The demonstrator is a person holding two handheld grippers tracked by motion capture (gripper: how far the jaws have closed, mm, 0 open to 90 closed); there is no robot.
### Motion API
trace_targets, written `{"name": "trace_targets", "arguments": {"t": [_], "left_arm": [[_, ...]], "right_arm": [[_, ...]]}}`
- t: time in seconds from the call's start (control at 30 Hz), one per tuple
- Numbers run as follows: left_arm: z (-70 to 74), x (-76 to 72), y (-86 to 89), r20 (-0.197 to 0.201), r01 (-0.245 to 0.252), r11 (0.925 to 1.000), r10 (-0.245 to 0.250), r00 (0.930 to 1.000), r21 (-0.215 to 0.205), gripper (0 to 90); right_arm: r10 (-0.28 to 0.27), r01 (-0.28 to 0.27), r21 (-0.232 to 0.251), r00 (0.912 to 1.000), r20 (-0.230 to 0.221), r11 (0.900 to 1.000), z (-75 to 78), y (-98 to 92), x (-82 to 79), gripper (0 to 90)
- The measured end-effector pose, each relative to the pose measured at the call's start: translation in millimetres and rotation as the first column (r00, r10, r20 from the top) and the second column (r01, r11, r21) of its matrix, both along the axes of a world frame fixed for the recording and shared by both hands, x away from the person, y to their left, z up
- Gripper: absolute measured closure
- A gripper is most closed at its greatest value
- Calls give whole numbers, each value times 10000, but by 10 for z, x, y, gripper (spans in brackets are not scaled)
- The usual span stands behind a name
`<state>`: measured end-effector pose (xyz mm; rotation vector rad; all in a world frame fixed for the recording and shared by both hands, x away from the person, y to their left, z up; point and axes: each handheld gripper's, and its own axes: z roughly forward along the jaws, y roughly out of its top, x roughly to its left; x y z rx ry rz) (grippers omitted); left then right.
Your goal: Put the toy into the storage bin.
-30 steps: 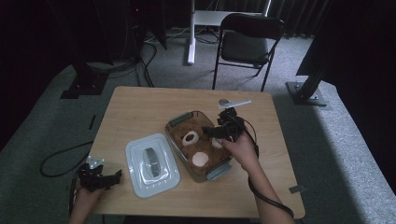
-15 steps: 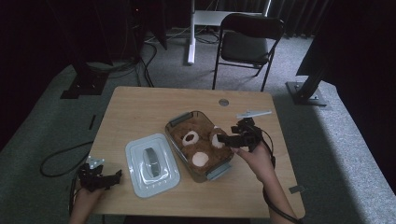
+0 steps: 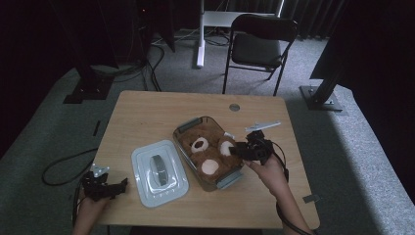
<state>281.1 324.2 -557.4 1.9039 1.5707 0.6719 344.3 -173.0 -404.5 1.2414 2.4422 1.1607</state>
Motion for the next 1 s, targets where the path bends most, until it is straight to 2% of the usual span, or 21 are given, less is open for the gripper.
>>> {"name": "trace_targets", "arguments": {"t": [0.13, 0.27, 0.33, 0.53, 0.6, 0.67, 0.7, 0.73, 0.77, 0.87, 0.9, 1.0], "left_arm": [[-1, 0, 0, 2, -1, 10000, 1, 10000, -3, 6], [0, 0, 0, 1, -2, 10000, 2, 10000, 4, 6], [0, 0, 0, -2, 2, 10000, -2, 10000, 5, 5], [0, 1, 1, 1, 5, 10000, -5, 10000, 16, 6], [0, 1, 2, 6, 15, 10000, -15, 10000, 34, 6], [0, 0, 2, -4, 17, 10000, -17, 10000, 28, 5], [0, 0, 2, -4, 17, 10000, -17, 10000, 28, 6], [0, 0, 1, -1, 2, 10000, -2, 10000, 5, 6], [1, -1, 3, -23, 22, 10000, -22, 10000, 30, 6], [2, -2, 4, -37, 38, 10000, -38, 10000, 46, 5], [2, -2, 4, -36, 35, 10000, -34, 10000, 47, 5], [1, -2, 4, -36, 33, 10000, -33, 10000, 44, 6]], "right_arm": [[-120, 113, -215, 9994, -339, 9997, -140, 93, 97, 606], [-121, 103, -367, 9988, -473, 9993, -178, 144, 155, 603], [-100, 70, -420, 9975, -706, 9991, -198, 162, 197, 595], [169, -272, -1375, 9970, -751, 9901, -188, 290, 262, 591], [213, -331, -1746, 9974, -693, 9841, -179, 341, 274, 590], [233, -366, -2240, 9978, -617, 9739, -170, 402, 272, 590], [233, -366, -2240, 9978, -617, 9739, -170, 402, 272, 590], [249, -381, -2463, 9981, -564, 9684, -169, 434, 271, 595], [375, -563, -2981, 9969, -686, 9529, -219, 520, 277, 599], [387, -726, -3675, 9943, -989, 9272, -342, 618, 318, 630], [351, -743, -3751, 9933, -1101, 9240, -369, 630, 339, 647], [379, -771, -4510, 9947, -953, 8892, -413, 721, 335, 655]]}}
